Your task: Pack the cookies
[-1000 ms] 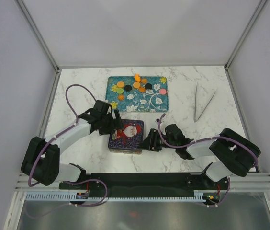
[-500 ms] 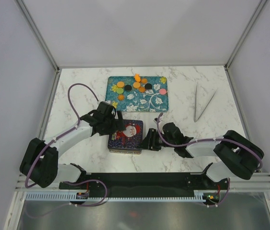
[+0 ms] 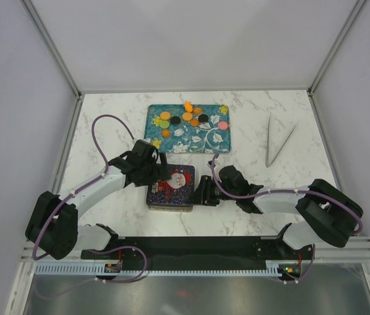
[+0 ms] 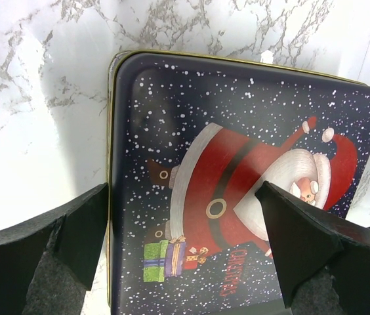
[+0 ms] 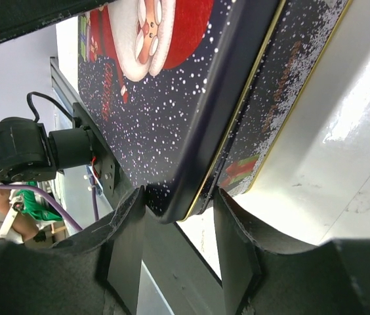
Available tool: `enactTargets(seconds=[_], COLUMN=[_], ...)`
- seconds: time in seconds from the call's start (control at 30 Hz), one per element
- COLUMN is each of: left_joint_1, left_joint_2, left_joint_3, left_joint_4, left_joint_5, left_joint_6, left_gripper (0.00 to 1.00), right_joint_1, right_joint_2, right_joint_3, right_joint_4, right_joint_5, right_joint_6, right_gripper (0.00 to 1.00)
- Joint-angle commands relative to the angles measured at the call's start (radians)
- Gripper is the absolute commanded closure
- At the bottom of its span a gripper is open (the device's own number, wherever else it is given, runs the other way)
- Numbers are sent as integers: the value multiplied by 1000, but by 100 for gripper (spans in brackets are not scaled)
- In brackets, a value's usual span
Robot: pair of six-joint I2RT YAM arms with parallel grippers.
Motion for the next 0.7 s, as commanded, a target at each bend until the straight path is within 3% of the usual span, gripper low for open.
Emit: enactTargets(seconds=[0.0,0.1,0.3,0.47,0.67], left_joint_1=[-61,-61,-61,-61,-62], left_joint_2=[-12,3,29,37,40], left_joint_3=[15,32,72,75,52], left_joint_4=[-9,-34,-69,-80,-69], left_joint_5=[179,169,142,133,129], left_joint_6=[-49,-40,-24,-20,-38], left_gripper=[2,5,11,9,7], right_joint_1=[9,10,9,9,16], right_joint_2=[14,-2,-11,-9,26], right_joint_3=[37,48,59,59,57], right_joint_4=[-84,-115,-139,-136,-107], right_joint_5=[153,163,169,164,154], right_joint_6=[-75,-86,-97,-100,-92], right_gripper=[65,55,49,38,38])
